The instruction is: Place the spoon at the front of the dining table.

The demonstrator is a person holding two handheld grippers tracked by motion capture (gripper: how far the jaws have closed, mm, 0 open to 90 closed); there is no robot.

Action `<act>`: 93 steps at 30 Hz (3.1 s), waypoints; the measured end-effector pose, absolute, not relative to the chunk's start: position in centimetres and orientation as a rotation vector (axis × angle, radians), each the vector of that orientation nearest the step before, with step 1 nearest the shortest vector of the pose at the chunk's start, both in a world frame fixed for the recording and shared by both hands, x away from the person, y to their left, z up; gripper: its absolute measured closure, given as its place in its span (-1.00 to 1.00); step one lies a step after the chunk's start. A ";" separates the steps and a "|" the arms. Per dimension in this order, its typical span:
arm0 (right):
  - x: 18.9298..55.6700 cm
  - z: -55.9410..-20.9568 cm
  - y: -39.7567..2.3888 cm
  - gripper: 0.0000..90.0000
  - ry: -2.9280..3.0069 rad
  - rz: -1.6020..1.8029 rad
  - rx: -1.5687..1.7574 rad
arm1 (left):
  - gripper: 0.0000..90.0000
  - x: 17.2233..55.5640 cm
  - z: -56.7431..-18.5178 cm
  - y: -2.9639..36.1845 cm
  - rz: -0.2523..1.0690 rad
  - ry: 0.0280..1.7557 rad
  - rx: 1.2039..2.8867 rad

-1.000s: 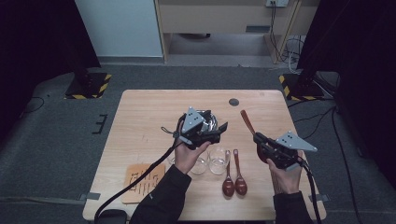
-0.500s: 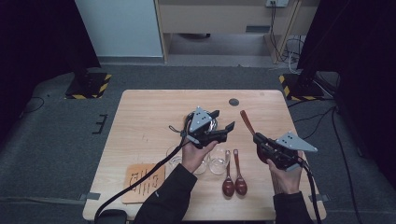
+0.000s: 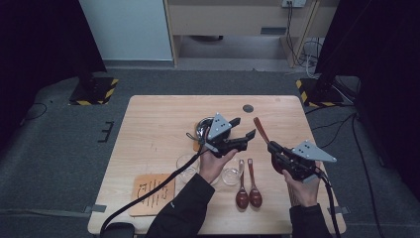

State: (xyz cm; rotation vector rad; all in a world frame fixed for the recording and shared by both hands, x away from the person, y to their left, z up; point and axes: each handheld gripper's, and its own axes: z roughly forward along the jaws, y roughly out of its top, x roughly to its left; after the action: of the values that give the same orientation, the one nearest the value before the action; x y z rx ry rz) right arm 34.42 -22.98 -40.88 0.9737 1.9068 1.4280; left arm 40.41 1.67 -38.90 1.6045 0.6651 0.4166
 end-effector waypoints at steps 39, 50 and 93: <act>34.1 -40.8 -22.3 0.82 1.942 1.439 0.912 | 0.25 40.6 -40.2 -0.8 0.276 0.669 1.611; 34.2 -40.9 -22.4 0.82 1.950 1.436 0.916 | 0.45 40.7 -40.1 -0.8 0.210 0.693 1.596; 37.9 -45.7 -26.7 -0.51 1.841 1.282 1.296 | 0.87 40.7 -37.5 1.0 0.315 0.593 1.529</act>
State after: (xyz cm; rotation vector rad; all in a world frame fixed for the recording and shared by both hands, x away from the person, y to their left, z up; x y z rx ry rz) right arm 37.88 -26.72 -45.68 1.2960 1.8409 1.2819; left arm 40.69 1.03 -37.49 1.5290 0.5932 0.3155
